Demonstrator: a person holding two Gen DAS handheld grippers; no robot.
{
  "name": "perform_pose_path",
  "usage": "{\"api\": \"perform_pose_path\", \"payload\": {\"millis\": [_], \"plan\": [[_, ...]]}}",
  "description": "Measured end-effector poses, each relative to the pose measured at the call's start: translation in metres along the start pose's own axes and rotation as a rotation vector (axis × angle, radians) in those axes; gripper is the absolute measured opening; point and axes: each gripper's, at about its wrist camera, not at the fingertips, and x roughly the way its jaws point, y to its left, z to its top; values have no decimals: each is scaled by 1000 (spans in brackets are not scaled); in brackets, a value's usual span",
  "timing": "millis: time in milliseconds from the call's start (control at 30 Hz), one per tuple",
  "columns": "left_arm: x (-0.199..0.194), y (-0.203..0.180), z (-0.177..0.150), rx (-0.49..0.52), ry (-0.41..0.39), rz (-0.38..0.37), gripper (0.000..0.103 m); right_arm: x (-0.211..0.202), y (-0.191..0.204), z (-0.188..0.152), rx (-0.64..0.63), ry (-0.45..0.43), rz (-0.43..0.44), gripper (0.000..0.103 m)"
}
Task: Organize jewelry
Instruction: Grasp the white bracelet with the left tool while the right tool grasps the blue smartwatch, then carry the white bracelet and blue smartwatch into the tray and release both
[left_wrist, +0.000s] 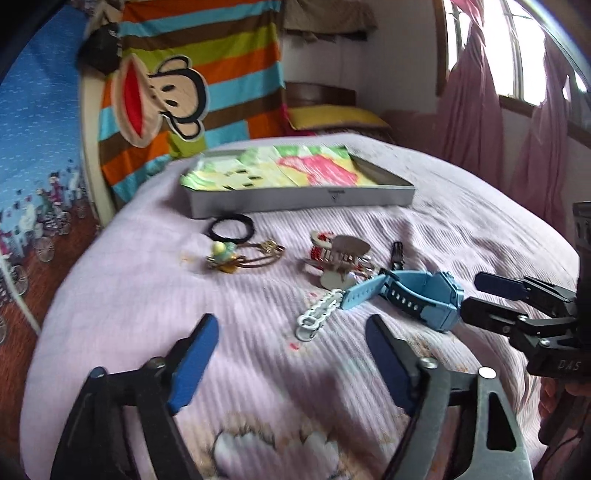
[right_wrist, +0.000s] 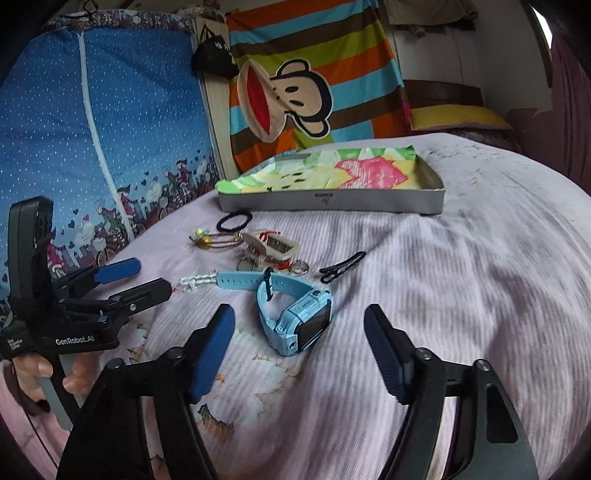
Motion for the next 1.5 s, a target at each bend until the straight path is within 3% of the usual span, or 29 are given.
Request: {"api": "perform_pose_path", "payload": {"millis": [167, 433, 533, 667, 900, 1000, 1200, 1367, 1500], "plan": [[20, -6, 3, 52, 46, -48, 55, 19, -3, -4, 23, 46, 10, 63], [36, -3, 4, 44, 73, -72, 36, 42, -2, -4, 40, 73, 13, 62], [38, -6, 3, 52, 80, -80, 26, 47, 1, -4, 30, 72, 11, 59], [35, -10, 0, 70, 84, -93, 15, 47, 2, -4, 34, 56, 21, 47], [24, -15, -7, 44, 52, -58, 15, 39, -5, -12, 68, 12, 39, 43], [15, -16, -12, 1, 13, -52, 15, 31, -6, -16, 70, -21, 39, 43], [-8, -31, -12, 33, -95, 2, 14, 13, -8, -15, 69, -102, 24, 43], [-21, -27, 18, 8, -182, 19, 14, -1, -16, 1, 76, -160, 11, 41], [-12, -16, 57, -14, -200, 19, 15, 1, -26, 30, 86, -182, 10, 41]]}}
